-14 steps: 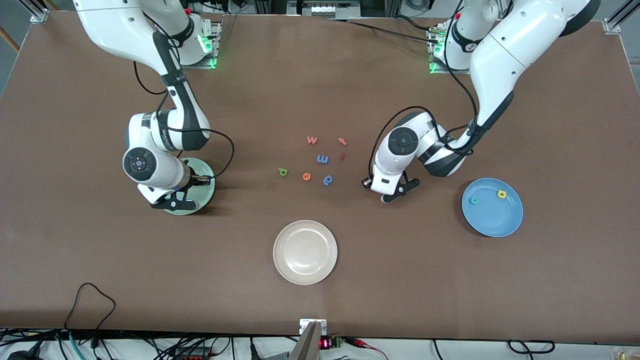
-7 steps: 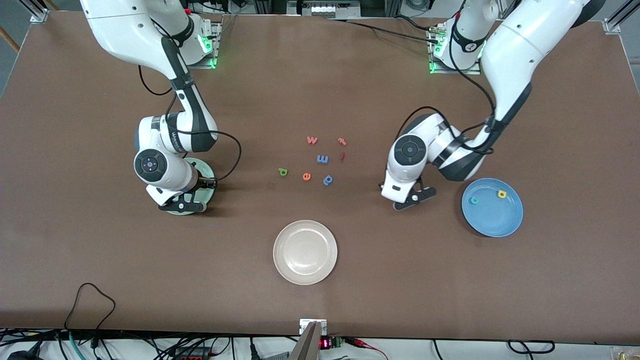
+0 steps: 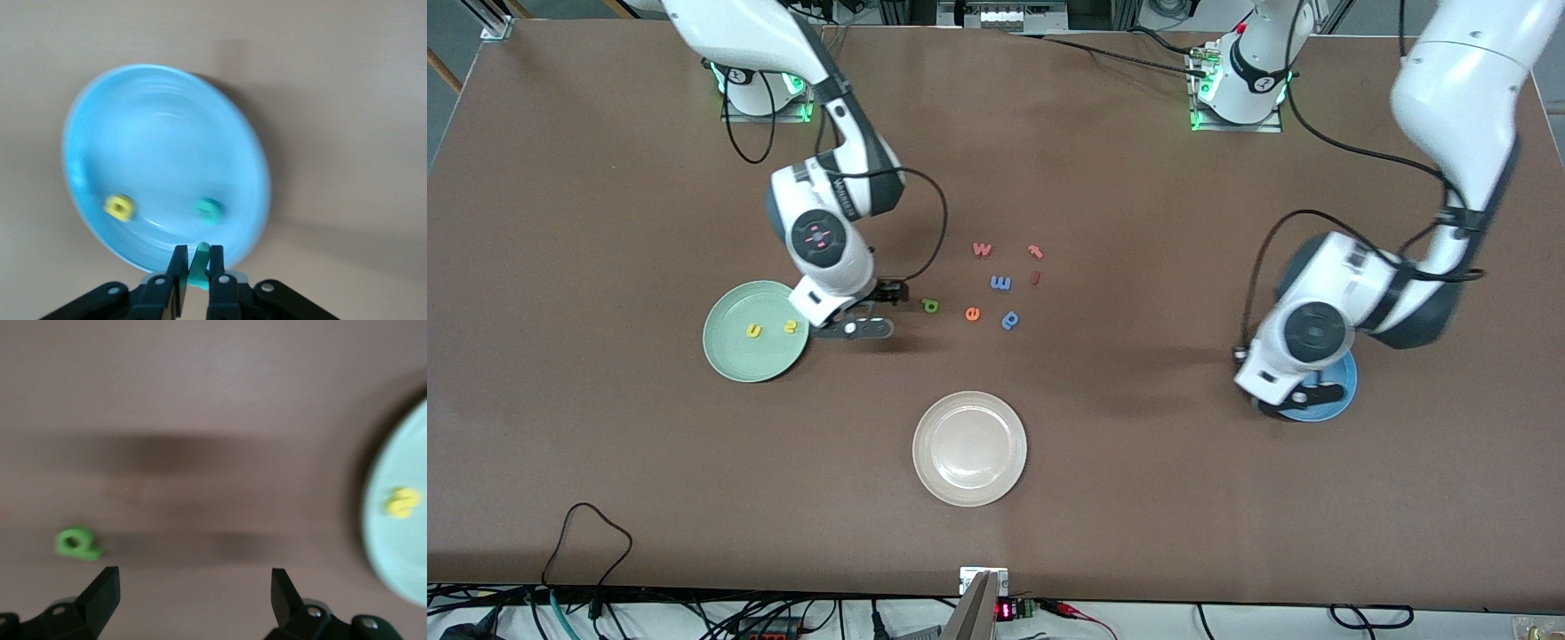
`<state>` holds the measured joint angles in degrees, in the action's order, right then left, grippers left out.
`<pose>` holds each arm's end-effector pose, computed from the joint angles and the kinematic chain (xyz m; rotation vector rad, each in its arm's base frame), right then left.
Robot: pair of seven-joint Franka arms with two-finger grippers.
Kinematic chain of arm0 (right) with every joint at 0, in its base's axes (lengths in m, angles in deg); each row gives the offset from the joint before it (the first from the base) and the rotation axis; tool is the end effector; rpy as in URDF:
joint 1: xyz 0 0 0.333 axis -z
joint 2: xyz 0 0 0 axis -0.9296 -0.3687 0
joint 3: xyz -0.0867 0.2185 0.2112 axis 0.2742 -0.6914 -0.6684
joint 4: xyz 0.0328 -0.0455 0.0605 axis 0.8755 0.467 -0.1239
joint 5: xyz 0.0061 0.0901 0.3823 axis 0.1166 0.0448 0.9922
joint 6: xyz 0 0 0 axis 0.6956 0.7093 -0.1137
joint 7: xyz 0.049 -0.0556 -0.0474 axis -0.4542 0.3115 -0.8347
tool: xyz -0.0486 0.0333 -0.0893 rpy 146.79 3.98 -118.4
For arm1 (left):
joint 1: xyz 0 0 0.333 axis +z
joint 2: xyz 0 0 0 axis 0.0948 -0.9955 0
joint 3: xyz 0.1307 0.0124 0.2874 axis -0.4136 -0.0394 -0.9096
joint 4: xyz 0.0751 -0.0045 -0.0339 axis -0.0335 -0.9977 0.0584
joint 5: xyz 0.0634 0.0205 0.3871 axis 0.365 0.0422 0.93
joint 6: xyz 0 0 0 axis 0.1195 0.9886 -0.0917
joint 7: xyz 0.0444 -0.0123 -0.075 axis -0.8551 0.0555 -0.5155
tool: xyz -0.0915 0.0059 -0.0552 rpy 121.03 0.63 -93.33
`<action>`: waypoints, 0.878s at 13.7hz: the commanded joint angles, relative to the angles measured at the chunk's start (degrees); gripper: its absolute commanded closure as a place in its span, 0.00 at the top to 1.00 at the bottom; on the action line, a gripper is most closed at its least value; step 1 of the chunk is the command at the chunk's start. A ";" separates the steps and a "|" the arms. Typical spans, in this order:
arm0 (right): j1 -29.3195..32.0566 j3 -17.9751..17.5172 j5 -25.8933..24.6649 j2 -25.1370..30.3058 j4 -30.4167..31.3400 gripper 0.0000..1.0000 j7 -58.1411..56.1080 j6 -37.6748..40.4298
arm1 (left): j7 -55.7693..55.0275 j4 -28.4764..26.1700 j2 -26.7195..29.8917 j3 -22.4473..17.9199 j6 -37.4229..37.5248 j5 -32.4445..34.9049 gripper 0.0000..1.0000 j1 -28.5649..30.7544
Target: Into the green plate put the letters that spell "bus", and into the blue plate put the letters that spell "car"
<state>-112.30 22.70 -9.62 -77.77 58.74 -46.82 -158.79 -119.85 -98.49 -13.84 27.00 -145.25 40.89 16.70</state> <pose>0.5305 0.3288 0.2312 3.0665 0.0752 -0.1583 0.6432 -0.0606 0.2480 -2.8305 -0.2452 0.2870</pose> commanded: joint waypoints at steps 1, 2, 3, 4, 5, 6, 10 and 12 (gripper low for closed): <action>-2.38 0.43 0.42 -1.83 -0.05 0.99 1.72 -3.00 | 3.16 0.19 -0.21 1.21 0.40 1.07 1.00 1.41; -2.65 0.34 0.42 -2.62 -0.22 0.97 1.73 -4.23 | 3.42 0.28 0.23 1.91 0.83 0.64 1.00 1.24; -3.18 0.34 0.42 -3.50 -0.66 0.95 1.73 -5.46 | 3.43 0.46 0.85 3.92 1.27 0.46 1.00 1.50; -3.96 0.34 0.51 -4.55 -1.36 0.88 1.73 -6.60 | 3.51 0.55 1.90 5.85 2.84 0.28 1.00 2.28; -4.58 0.34 0.95 -5.78 -2.67 0.84 2.25 -6.79 | 3.60 1.94 2.43 7.87 4.69 -0.07 1.00 3.34; -5.54 0.34 2.60 -6.93 -4.08 0.83 3.56 -6.79 | 3.69 4.74 2.61 10.94 7.84 -1.72 1.00 4.48; -6.78 0.34 5.96 -9.92 -7.52 0.83 5.33 -6.61 | 12.44 16.17 2.70 17.12 22.69 -3.32 1.00 5.89; -6.78 0.34 5.96 -10.28 -7.52 0.83 5.24 -6.44 | 20.61 19.95 4.26 17.83 26.75 -4.46 1.00 7.03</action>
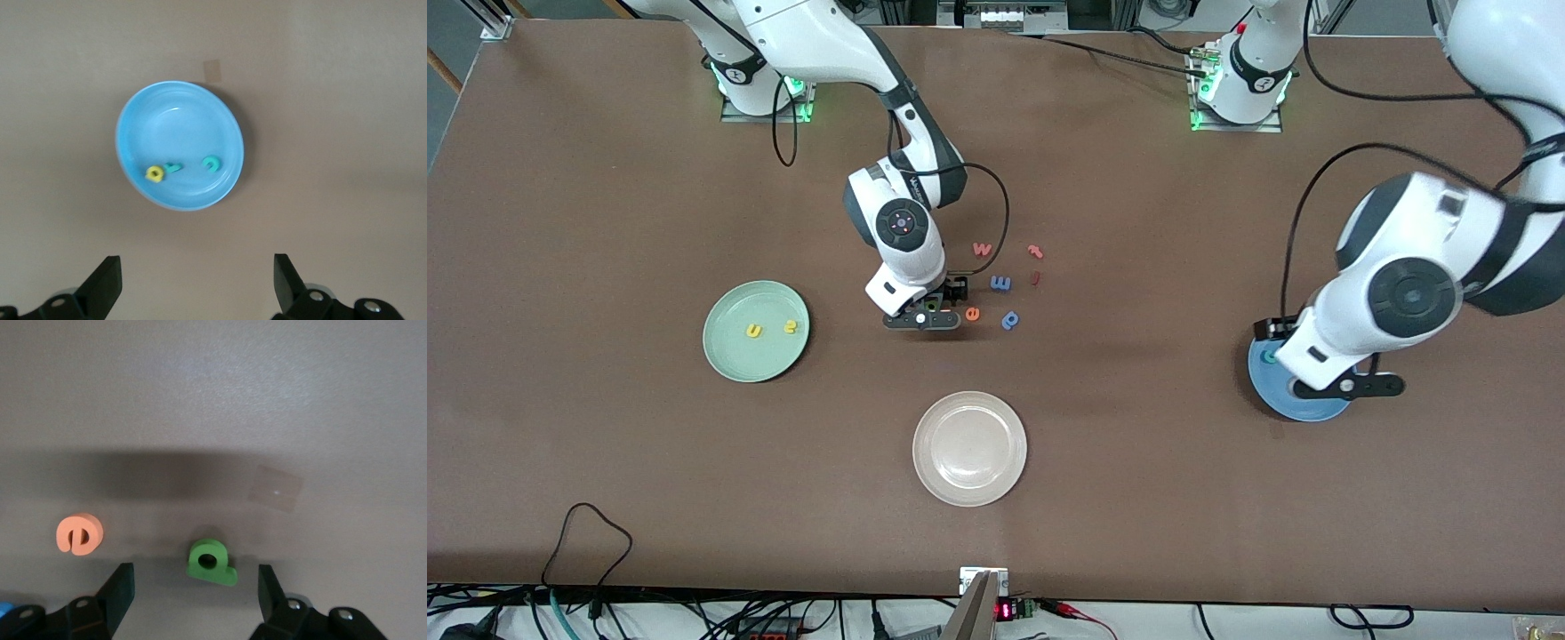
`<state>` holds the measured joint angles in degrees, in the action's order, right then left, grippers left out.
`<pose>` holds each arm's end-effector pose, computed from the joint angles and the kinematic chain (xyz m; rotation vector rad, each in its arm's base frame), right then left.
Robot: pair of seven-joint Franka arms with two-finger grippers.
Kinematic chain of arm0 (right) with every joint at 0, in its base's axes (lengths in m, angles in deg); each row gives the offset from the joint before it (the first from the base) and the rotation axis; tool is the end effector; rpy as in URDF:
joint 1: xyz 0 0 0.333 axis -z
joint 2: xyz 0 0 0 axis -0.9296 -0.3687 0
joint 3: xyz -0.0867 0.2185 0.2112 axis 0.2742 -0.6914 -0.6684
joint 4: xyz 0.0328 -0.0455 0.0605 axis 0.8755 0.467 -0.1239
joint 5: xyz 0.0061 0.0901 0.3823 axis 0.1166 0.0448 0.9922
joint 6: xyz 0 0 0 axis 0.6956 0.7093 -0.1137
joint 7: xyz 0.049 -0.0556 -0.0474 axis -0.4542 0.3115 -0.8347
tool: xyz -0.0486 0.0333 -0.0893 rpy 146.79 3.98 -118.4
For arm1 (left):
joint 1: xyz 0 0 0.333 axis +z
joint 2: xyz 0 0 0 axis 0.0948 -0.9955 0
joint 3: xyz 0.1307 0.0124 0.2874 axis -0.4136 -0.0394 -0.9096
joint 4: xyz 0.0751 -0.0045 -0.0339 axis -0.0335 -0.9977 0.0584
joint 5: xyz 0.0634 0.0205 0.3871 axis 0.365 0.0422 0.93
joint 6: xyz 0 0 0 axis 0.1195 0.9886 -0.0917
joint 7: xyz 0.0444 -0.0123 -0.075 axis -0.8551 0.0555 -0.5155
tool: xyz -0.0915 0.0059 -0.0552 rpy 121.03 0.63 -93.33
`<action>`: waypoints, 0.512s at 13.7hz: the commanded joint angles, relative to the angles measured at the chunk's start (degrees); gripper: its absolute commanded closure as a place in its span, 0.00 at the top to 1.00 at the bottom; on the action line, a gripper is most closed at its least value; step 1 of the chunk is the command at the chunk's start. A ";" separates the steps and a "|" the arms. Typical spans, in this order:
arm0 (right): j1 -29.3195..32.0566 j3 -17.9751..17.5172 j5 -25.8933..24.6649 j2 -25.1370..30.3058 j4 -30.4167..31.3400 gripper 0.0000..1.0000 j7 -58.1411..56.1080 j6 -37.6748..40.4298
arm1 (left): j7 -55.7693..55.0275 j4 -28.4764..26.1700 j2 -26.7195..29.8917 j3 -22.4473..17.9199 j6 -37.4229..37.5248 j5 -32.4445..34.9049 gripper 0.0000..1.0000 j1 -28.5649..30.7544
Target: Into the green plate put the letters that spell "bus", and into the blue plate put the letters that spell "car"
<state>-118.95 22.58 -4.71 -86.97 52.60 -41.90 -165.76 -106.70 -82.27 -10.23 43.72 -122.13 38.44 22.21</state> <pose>0.5109 0.4099 0.1822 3.1193 0.0518 -0.0683 0.6524 -0.0915 0.4339 -2.9085 0.0242 0.3331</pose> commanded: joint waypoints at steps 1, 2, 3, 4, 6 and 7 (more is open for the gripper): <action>-0.04 0.46 1.05 -1.34 -1.38 0.83 0.32 0.54 | 11.93 4.19 3.20 0.06 3.91 -5.58 1.00 1.44; -0.04 0.46 1.05 -1.69 -1.38 0.82 0.41 0.45 | 16.42 4.19 4.97 -4.13 3.91 -10.40 1.00 1.01; 0.14 0.46 0.97 -1.87 -1.38 0.79 0.50 0.36 | 20.99 3.06 10.29 -12.26 3.39 -16.19 1.00 -2.39; 0.23 0.46 0.96 -2.22 -1.38 0.74 0.58 0.36 | 25.12 2.61 13.30 -22.52 3.82 -22.17 1.00 -8.52; 0.14 0.54 1.05 -2.22 -1.38 0.53 1.54 0.45 | 32.16 -2.45 21.29 -38.82 3.48 -29.06 1.00 -18.11; 0.14 0.46 0.97 -2.22 -1.38 0.41 2.25 0.45 | 32.98 -5.62 25.07 -43.06 1.73 -29.95 1.00 -21.20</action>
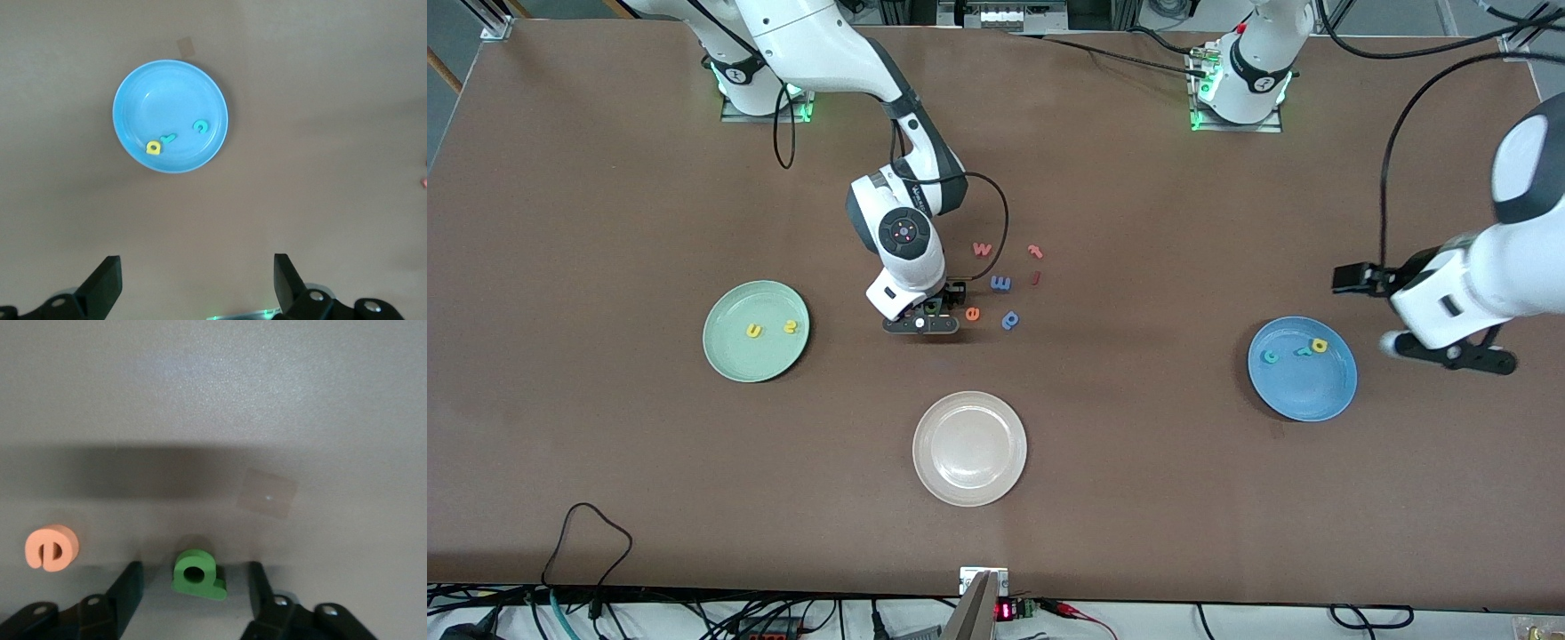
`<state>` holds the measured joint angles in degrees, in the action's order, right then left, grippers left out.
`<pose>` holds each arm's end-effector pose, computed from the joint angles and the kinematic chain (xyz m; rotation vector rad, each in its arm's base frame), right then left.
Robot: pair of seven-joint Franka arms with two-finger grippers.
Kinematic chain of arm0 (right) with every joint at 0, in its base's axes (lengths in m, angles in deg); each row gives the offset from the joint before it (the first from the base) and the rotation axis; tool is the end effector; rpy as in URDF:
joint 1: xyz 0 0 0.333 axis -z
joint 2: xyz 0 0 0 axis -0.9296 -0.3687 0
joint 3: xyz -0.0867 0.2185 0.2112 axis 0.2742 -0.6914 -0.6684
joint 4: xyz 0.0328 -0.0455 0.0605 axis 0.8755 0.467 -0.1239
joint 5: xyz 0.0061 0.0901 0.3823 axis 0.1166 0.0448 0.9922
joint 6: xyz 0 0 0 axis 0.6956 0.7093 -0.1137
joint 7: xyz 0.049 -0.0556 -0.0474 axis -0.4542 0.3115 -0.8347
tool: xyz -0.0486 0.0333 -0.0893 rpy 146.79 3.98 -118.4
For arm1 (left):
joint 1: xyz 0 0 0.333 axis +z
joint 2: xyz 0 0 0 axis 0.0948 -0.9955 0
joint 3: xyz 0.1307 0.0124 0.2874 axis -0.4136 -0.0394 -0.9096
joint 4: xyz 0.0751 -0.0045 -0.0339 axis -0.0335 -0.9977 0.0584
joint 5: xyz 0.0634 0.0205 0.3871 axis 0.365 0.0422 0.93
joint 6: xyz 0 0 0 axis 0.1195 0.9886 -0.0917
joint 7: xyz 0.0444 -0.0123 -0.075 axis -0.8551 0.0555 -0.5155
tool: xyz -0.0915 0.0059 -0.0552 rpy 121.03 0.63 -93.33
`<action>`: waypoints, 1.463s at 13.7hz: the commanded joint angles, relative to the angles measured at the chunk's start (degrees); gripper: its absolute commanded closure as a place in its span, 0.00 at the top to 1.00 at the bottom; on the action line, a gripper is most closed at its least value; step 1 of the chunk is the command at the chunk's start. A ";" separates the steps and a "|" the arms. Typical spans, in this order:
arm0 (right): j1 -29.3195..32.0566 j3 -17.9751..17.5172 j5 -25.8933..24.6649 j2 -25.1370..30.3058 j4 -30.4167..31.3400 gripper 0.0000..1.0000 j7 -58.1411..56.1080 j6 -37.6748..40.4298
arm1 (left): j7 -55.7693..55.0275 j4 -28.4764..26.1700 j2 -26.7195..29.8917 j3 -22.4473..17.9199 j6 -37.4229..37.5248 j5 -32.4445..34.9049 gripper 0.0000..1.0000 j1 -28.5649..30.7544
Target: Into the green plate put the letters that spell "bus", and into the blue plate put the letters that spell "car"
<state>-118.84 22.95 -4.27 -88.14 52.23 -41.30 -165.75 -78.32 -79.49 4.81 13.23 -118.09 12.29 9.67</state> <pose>0.5136 0.4054 0.1722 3.1095 0.0168 -0.0802 0.6272 -0.0166 0.5273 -3.1026 0.2842 0.4020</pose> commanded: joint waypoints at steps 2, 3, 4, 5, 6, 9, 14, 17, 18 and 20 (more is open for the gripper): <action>0.11 0.09 0.53 -1.05 -1.01 0.24 1.66 0.44 | 4.18 -17.26 17.50 -18.12 -11.15 -4.34 1.00 -13.67; 0.20 0.09 0.53 -1.05 -1.01 0.19 1.65 0.52 | 4.17 -22.53 20.59 -19.28 -16.34 -4.43 1.00 -15.09; 0.20 0.09 0.53 -1.05 -1.01 0.15 1.57 0.53 | 4.26 -25.11 22.27 -19.29 -18.74 -4.35 1.00 -15.19; 0.03 0.09 0.53 -1.05 -1.01 0.14 1.39 0.53 | 4.00 -25.22 22.46 -19.29 -18.94 -4.26 1.00 -15.71; 0.02 0.18 0.53 -0.78 -1.01 0.12 0.87 0.70 | 4.00 -24.96 22.46 -19.29 -18.94 -4.08 1.00 -15.72; 3.44 1.66 -0.34 4.82 -1.18 0.12 -0.97 9.63 | 0.76 -23.64 22.46 -18.06 -13.68 -4.08 1.00 -15.72; 7.05 15.10 -0.79 5.99 0.13 0.11 -18.52 15.82 | 0.48 -21.62 21.93 -17.18 -13.93 -4.34 1.00 -15.81; 11.26 16.88 -0.70 6.77 3.20 0.12 -27.59 14.86 | 0.83 -21.18 22.11 -17.27 -12.97 -4.43 1.00 -15.72; 11.88 16.88 -0.44 7.30 4.86 0.12 -28.14 13.98 | 0.83 -21.00 22.28 -17.09 -12.26 -4.43 1.00 -15.72; 11.28 16.79 -0.18 9.05 10.47 0.12 -28.14 8.73 | 0.92 -19.95 22.29 -17.18 -11.56 -4.78 1.00 -15.72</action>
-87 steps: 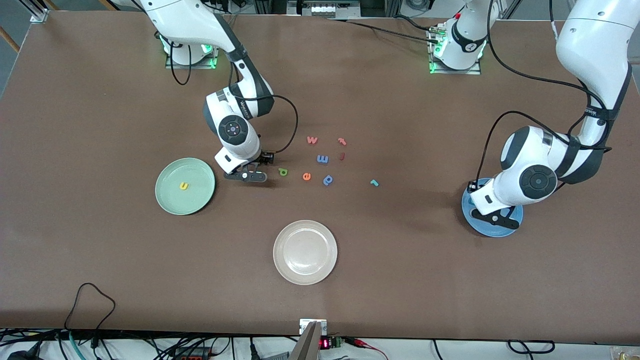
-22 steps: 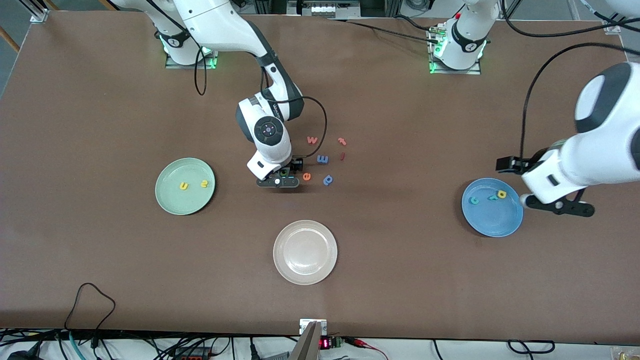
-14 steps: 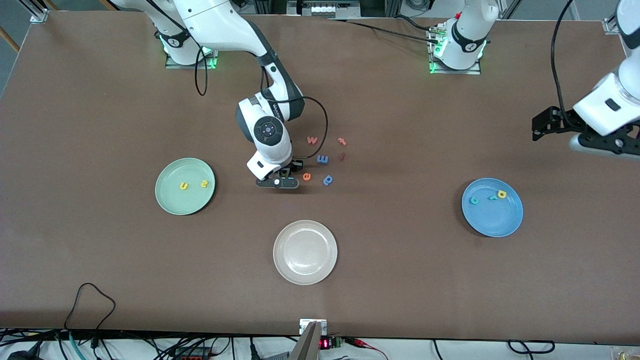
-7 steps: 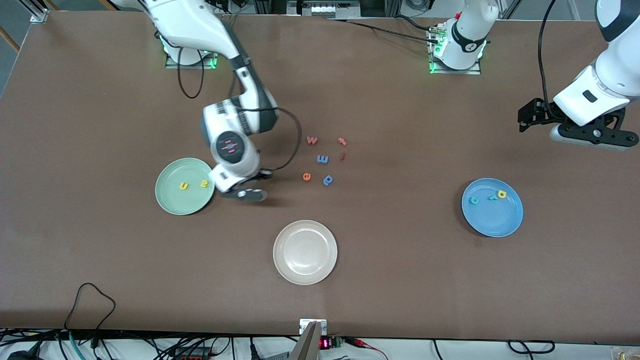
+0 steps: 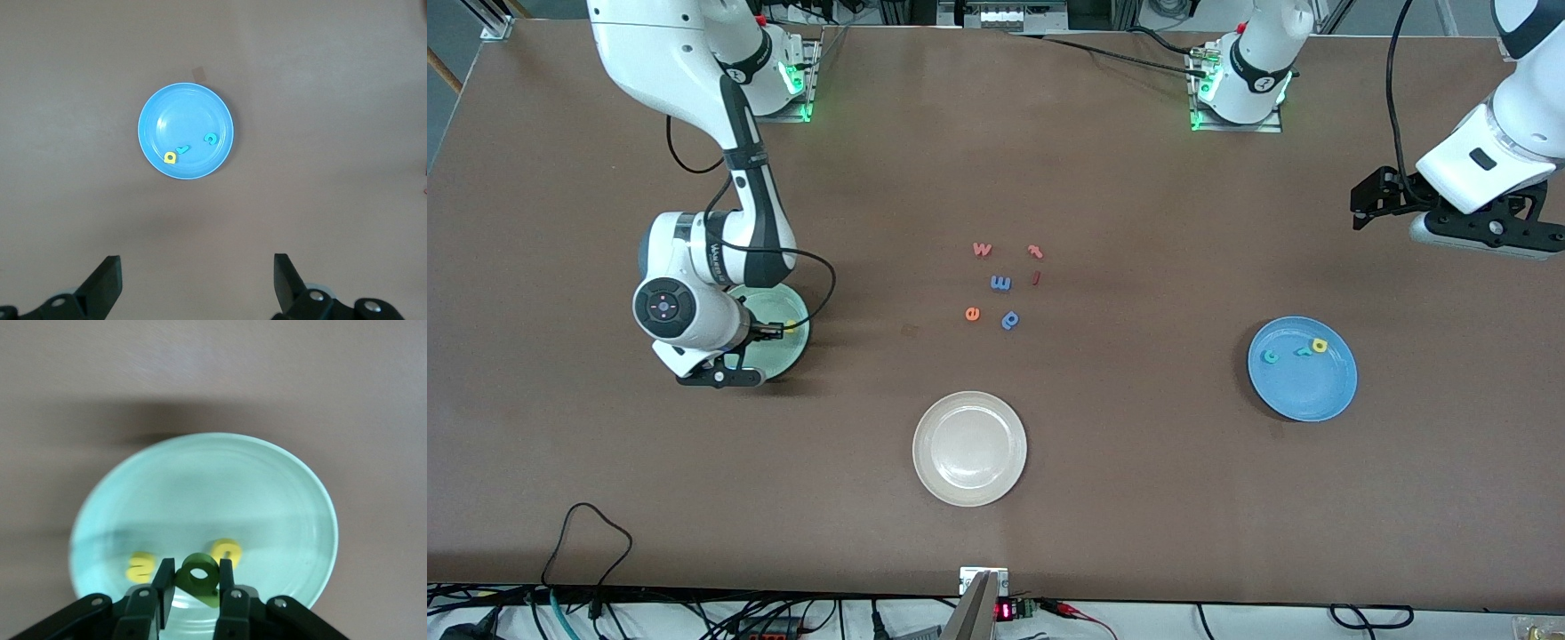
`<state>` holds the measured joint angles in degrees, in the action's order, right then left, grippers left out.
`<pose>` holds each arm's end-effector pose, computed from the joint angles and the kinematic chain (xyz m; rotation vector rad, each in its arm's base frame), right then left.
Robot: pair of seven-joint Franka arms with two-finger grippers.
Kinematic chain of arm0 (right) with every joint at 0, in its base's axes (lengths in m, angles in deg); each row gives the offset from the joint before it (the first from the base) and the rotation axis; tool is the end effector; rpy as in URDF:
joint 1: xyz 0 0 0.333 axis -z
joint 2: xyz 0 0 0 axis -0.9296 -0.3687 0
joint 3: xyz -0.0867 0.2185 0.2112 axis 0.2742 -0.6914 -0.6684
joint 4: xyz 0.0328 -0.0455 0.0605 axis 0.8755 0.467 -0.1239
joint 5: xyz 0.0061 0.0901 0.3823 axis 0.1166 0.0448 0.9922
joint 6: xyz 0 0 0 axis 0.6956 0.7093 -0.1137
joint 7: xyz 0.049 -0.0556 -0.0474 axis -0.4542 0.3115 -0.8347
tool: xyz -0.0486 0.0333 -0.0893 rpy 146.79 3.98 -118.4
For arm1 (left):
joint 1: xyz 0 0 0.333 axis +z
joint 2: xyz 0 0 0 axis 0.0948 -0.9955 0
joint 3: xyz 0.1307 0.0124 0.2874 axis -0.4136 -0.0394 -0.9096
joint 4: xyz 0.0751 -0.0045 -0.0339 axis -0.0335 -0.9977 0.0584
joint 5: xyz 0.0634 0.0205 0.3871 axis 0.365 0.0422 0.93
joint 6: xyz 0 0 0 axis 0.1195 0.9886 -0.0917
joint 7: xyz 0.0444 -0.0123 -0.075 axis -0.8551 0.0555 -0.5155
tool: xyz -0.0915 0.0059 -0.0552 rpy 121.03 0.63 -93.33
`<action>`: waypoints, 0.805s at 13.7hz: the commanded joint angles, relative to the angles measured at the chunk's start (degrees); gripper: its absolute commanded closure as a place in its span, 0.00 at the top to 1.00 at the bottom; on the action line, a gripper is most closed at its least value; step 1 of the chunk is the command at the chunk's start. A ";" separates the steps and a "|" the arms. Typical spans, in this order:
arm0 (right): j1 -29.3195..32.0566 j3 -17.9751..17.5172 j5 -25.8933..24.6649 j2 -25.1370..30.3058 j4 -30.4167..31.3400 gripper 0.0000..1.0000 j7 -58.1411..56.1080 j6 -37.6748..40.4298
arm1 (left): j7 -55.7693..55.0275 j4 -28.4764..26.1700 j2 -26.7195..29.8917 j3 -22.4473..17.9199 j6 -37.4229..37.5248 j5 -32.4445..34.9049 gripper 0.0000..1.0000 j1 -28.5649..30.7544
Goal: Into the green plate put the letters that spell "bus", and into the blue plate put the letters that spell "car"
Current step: 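Grasp the green p with the right gripper and drop it on the green plate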
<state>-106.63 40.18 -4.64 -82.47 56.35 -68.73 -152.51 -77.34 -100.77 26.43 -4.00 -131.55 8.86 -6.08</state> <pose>0.6134 0.1107 0.2265 2.9881 0.0083 -0.2744 0.5451 -0.0394 0.5842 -3.0637 0.2895 0.0601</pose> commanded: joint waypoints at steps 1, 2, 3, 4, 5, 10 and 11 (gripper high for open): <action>-1.28 -0.79 0.11 4.00 9.87 0.13 -0.80 -8.72 | -0.06 1.34 0.75 0.05 2.00 -2.83 1.00 0.02; -1.89 -0.79 0.11 4.27 11.82 0.13 -0.80 -10.94 | -0.06 1.42 0.66 -0.03 1.74 -3.11 1.00 0.02; -2.07 -0.79 0.11 4.36 12.36 0.13 -0.80 -11.05 | 0.20 1.42 0.57 -0.04 1.82 -3.11 1.00 0.02; -2.16 -0.88 0.19 4.70 12.36 0.13 -0.72 -10.79 | 0.47 1.42 0.75 -0.04 2.17 -3.02 1.00 0.02; -2.16 -0.97 0.46 5.14 12.36 0.13 -0.63 -10.61 | 0.56 1.42 0.66 0.14 2.00 -2.85 1.00 -0.06; -2.25 -1.23 0.63 5.15 12.36 0.22 -0.80 -10.61 | -0.32 2.48 0.31 0.58 2.26 -2.67 1.00 -0.07; -2.08 -1.84 0.90 5.15 12.36 0.49 -0.54 -10.61 | -0.32 2.83 0.31 0.58 2.26 -2.58 1.00 -0.07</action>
<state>-108.92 39.33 -4.48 -78.94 67.04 -68.91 -162.71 -77.33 -99.49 26.47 -3.54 -130.76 6.99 -6.10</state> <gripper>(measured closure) 0.692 0.000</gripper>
